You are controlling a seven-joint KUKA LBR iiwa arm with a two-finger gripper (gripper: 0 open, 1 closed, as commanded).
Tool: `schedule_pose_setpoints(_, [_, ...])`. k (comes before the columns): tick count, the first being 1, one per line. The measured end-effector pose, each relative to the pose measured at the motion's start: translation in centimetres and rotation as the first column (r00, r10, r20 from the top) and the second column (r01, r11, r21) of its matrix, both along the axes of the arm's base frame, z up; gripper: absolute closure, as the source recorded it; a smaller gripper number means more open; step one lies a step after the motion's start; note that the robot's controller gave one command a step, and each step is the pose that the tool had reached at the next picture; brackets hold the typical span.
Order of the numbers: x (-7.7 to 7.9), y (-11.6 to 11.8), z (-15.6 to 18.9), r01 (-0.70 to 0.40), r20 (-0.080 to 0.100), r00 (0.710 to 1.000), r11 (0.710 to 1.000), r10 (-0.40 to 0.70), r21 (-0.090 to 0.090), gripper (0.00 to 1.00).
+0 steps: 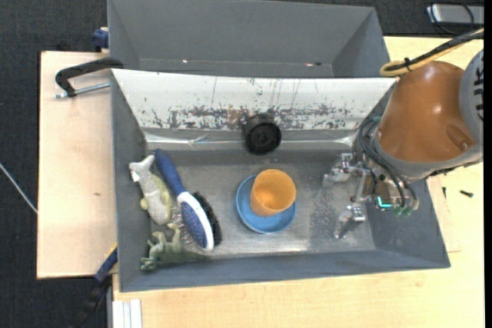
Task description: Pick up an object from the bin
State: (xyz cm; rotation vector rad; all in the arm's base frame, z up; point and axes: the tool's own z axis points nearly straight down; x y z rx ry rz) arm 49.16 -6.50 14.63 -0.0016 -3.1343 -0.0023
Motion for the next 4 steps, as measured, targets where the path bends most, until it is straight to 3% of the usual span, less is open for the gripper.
schedule_pose_setpoints(1, [0.1, -3.1, 1.6, -0.05, 0.014, 0.999, 0.999, 0.05, -0.003, 0.0])
schedule_pose_setpoints(2, [3.8, 1.9, -7.4, -0.329, 0.011, 0.944, 0.944, 0.329, -0.001, 0.0])
schedule_pose_setpoints(3, [5.4, 8.2, -6.8, -0.314, 0.016, 0.949, 0.949, 0.314, 0.001, 0.0])
schedule_pose_setpoints(4, [7.4, 12.8, -7.2, -0.352, 0.019, 0.936, 0.936, 0.352, -0.006, 0.0])
